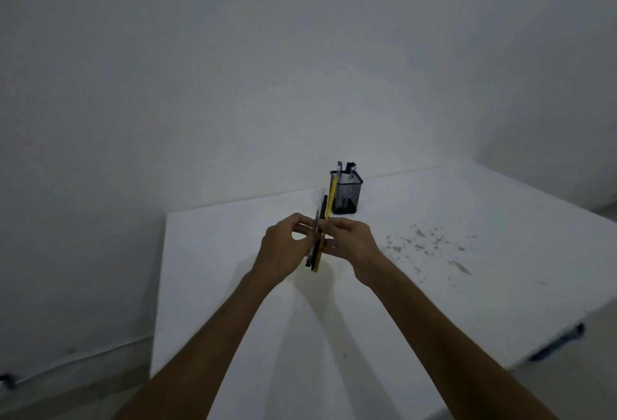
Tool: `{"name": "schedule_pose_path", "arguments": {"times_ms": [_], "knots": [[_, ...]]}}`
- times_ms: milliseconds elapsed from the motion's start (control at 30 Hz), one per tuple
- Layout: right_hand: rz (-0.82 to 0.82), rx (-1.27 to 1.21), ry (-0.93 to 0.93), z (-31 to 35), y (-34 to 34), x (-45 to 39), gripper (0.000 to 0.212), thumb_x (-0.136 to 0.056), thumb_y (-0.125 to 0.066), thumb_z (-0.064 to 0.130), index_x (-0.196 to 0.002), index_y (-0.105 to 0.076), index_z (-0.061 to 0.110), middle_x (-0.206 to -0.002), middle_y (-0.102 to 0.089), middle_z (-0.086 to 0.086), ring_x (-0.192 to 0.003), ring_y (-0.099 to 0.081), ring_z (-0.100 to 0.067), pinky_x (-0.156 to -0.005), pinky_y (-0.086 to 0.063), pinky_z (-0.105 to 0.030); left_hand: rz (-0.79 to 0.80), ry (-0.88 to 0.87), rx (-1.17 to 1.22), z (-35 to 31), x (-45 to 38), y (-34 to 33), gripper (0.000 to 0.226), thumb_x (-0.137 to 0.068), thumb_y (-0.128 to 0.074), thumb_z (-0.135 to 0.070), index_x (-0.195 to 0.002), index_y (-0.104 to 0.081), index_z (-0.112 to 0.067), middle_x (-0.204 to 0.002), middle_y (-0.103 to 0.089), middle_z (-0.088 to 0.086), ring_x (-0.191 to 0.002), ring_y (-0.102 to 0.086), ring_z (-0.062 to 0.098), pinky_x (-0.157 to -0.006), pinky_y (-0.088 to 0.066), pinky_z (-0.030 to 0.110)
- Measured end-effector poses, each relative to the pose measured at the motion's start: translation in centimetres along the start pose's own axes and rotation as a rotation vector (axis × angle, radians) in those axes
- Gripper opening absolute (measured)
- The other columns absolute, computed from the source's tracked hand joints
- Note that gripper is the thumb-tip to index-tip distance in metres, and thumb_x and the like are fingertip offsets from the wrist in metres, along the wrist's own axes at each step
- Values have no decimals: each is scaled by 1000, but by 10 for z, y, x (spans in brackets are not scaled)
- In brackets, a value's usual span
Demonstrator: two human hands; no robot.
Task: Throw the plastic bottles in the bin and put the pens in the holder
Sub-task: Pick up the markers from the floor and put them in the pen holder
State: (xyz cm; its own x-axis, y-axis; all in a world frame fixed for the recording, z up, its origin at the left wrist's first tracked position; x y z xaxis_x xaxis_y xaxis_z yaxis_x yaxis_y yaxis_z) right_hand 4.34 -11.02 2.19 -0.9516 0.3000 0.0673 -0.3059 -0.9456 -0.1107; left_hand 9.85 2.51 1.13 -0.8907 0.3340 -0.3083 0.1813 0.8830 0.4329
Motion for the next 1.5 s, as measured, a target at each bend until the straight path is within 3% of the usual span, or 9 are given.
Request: {"name": "schedule_pose_path", "arguments": {"times_ms": [100, 267, 400, 733, 1000, 1133, 1200, 1367, 1500], "knots": [[-12, -3, 4, 26, 19, -40, 25, -92, -64, 9, -110, -67, -7, -103, -71, -24, -81, -71, -32, -70, -61, -30, -1, 2, 3, -15, -47, -14, 6, -85, -70, -32, -88, -65, -35, -87, -69, -16, -79, -67, 3, -69, -57, 24], [-33, 5, 0, 70, 49, -101, 26, -90, -67, 10, -109, -66, -7, -105, -71, -25, -88, -71, -37, -80, -61, -43, -16, 1, -31, -47, -119, -33, 6, -85, -70, -25, -91, -70, -26, -87, -71, -13, -74, -66, 2, -67, -49, 15], [-65, 53, 0, 97, 67, -151, 22, -88, -71, 15, -106, -70, 2, -98, -74, -14, -74, -73, -20, -65, -61, -28, -40, 19, -92, -64, -174, -44, 19, -90, -67, -25, -104, -74, -15, -94, -75, -3, -79, -69, 12, -75, -54, 22], [-61, 322, 98, 113, 95, -247, 24, -83, -75, 29, -104, -74, 17, -98, -73, -3, -83, -69, -15, -73, -51, -23, -139, 20, -369, -63, -254, -72, 20, -89, -63, -41, -107, -64, -33, -92, -73, -16, -63, -63, 4, -54, -42, 17], [-11, 425, 119, 82, 102, -266, 21, -84, -75, 21, -104, -75, 13, -96, -74, -6, -82, -71, -20, -78, -57, -28, -115, 10, -471, -35, -260, -86, 18, -88, -66, -35, -104, -69, -28, -92, -75, -12, -71, -67, 10, -69, -53, 28], [-15, 551, 158, 73, 100, -265, 19, -82, -74, 14, -102, -75, 12, -87, -71, 2, -70, -62, 1, -65, -46, -4, -73, 40, -517, -26, -253, -93, 16, -89, -61, -30, -99, -73, -27, -85, -76, -5, -75, -69, 19, -71, -53, 34], [-33, 589, 178, 70, 97, -264, 20, -82, -74, 12, -101, -75, 12, -88, -72, 1, -73, -61, 3, -64, -43, 2, -95, 81, -535, -25, -249, -93, 18, -89, -61, -33, -101, -72, -28, -87, -76, -4, -79, -69, 21, -66, -50, 28], [-150, 568, 183, 67, 96, -259, 31, -81, -73, 7, -112, -70, 11, -104, -72, -4, -97, -66, -15, -76, -47, -12, -143, 169, -545, -26, -243, -92, 26, -90, -63, -32, -116, -64, -27, -104, -74, -8, -92, -68, 20, -77, -52, 32], [-210, 543, 195, 65, 103, -246, 46, -83, -70, 1, -126, -60, 15, -118, -63, -3, -84, -69, -22, -71, -53, -21, -155, 174, -542, -28, -235, -84, 26, -92, -60, -29, -117, -63, -26, -106, -73, -11, -94, -67, 19, -81, -50, 35]]}}
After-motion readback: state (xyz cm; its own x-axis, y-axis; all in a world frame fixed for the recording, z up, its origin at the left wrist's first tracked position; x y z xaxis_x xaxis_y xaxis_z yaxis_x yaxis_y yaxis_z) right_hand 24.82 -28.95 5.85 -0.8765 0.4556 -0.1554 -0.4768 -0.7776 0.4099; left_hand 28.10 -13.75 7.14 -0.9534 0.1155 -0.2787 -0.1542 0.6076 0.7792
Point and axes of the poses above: each hand's wrist, its own x-axis away from the middle knuckle, its own y-axis out of the back of the hand, z = x × y, the point moved 4 cm from there along -x, towards the middle knuckle
